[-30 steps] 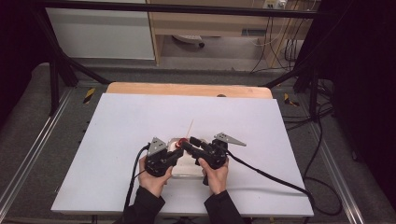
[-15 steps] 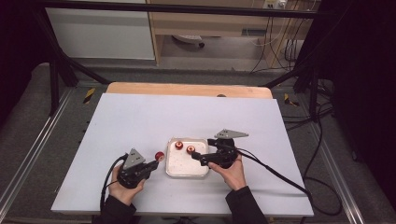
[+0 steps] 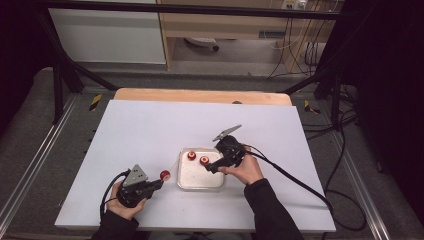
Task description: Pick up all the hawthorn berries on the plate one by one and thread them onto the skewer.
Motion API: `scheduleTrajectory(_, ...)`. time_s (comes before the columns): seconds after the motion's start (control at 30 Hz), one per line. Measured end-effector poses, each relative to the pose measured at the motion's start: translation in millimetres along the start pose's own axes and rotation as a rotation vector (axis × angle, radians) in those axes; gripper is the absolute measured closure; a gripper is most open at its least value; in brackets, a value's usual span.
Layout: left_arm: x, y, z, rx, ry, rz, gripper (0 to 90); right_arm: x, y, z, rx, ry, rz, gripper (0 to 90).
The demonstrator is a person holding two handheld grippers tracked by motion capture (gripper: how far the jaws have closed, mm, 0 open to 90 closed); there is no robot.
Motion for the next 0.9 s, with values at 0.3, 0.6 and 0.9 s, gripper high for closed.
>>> scheduleTrajectory(0.3,1.4,-2.2,0.9,0.007,-0.001,0.003,87.7,7.9,26.9,28.0,0.155,-0.020,-0.055,30.3)
scheduleTrajectory(0.6,3.4,-3.2,0.8,0.009,0.000,-0.001,87.7,6.2,40.7,47.8,0.248,-0.042,-0.104,46.6)
scheduleTrajectory(0.9,3.2,-3.2,1.1,0.011,-0.002,0.001,87.7,4.1,44.5,55.6,0.301,-0.059,-0.118,55.4)
Point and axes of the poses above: each handheld gripper's, and its own axes: z roughly forward along the jaws, y roughly out of its top, x roughly to its left, the point moved 1 cm from there along z, roughly forward along the jaws, and after that the axes turned 14 degrees about z, right-handed, at the moved point
